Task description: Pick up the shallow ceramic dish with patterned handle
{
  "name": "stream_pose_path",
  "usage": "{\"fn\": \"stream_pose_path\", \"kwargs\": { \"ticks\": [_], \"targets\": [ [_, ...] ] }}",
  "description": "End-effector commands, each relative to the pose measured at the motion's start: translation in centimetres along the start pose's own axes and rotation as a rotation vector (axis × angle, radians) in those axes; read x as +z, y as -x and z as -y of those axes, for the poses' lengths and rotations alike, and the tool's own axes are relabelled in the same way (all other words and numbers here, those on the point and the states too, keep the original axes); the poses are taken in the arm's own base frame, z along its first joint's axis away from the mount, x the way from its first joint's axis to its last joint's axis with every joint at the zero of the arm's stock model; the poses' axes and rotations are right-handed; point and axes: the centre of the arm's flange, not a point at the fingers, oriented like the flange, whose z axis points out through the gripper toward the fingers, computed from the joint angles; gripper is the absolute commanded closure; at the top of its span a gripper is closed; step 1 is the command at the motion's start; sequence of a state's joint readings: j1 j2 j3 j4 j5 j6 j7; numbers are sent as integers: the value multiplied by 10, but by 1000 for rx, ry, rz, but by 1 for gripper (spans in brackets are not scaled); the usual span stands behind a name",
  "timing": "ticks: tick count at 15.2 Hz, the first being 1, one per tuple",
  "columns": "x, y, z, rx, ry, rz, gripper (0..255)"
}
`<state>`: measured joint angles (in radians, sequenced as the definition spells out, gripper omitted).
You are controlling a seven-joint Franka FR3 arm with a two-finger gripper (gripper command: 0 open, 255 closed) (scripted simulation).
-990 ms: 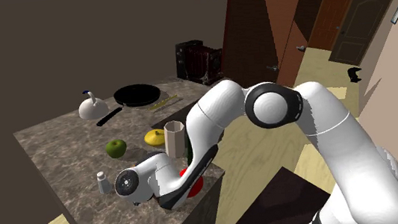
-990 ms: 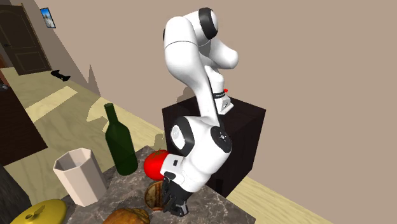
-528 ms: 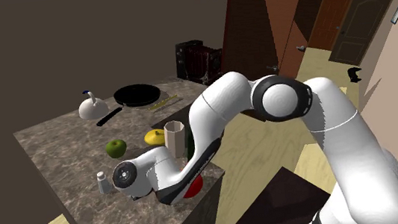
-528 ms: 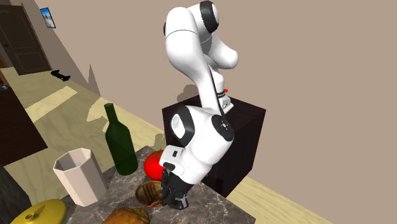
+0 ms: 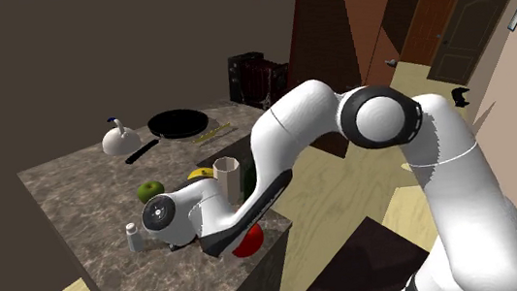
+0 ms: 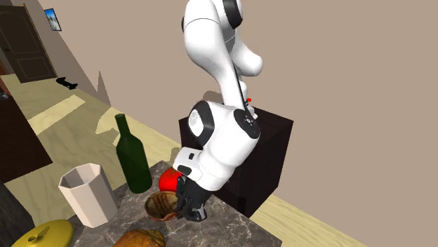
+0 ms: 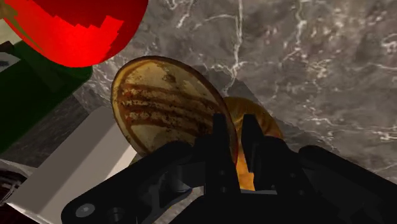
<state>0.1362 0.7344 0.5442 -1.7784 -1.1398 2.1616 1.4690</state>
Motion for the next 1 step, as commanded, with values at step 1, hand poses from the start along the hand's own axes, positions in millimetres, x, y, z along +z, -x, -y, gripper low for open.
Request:
{"fn": "stream_pose_path", "kwargs": {
  "ticks": [1],
  "targets": [
    [-2,-1,0,0,0,0,255]
  ]
}}
